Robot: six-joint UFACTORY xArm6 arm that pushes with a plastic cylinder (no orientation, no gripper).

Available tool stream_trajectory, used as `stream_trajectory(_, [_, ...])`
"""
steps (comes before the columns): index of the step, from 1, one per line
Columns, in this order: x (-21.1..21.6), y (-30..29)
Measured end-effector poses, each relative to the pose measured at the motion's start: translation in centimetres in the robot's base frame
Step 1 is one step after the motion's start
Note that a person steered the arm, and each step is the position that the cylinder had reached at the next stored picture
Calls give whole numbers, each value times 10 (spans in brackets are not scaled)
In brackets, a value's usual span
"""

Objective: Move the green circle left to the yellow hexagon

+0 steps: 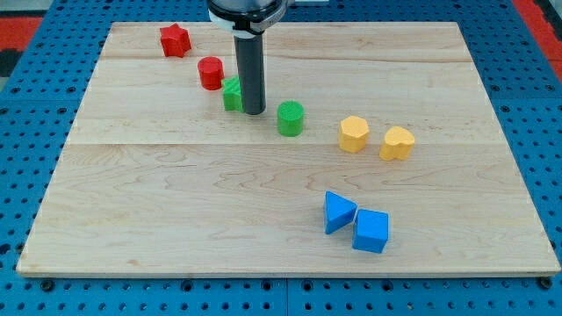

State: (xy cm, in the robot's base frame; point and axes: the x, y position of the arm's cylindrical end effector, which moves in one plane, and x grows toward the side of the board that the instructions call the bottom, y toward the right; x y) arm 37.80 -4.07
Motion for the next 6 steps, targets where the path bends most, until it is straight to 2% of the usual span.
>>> stream_trajectory(2, [0, 67])
stream_trajectory(3, [16, 64])
stream_trajectory(6, [25, 77])
